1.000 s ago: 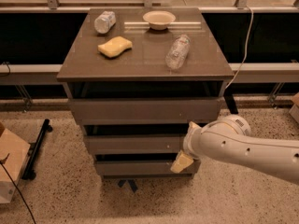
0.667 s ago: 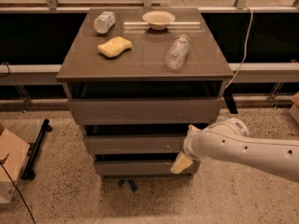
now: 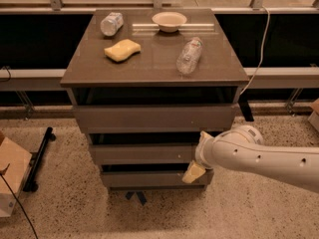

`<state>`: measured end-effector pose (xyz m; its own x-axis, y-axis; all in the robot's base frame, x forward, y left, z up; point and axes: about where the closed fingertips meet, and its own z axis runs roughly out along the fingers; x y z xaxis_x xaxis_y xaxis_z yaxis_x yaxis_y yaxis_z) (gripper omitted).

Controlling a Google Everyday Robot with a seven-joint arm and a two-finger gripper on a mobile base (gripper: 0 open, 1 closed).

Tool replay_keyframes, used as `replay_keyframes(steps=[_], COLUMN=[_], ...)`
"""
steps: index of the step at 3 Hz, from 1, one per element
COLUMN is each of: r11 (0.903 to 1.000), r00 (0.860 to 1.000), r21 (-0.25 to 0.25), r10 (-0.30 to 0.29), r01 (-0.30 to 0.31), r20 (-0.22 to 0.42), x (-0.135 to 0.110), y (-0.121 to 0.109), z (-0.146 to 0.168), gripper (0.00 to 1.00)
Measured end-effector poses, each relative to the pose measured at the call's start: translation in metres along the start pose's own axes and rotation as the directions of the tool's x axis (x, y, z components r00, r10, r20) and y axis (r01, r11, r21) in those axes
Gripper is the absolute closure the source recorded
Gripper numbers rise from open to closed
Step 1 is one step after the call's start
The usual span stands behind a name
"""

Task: Open middle drawer

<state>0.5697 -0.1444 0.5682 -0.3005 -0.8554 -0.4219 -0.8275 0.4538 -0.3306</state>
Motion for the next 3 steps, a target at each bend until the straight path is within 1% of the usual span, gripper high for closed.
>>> replay_keyframes(steps=[1, 2, 3], r11=[1.0, 0.9999, 0.9994], r00=[1.0, 1.0, 1.0], r21=[0.004, -0.011, -0.019], r10=[-0.008, 0.007, 0.029], r01=[0.008, -0.007, -0.029], r20=[0.005, 0.002, 0.006], x=[0.008, 0.02, 0.033], y=[-0.006, -0.008, -0.017], z=[0.016, 0.032, 0.05], gripper=[0.0, 0.0, 0.0])
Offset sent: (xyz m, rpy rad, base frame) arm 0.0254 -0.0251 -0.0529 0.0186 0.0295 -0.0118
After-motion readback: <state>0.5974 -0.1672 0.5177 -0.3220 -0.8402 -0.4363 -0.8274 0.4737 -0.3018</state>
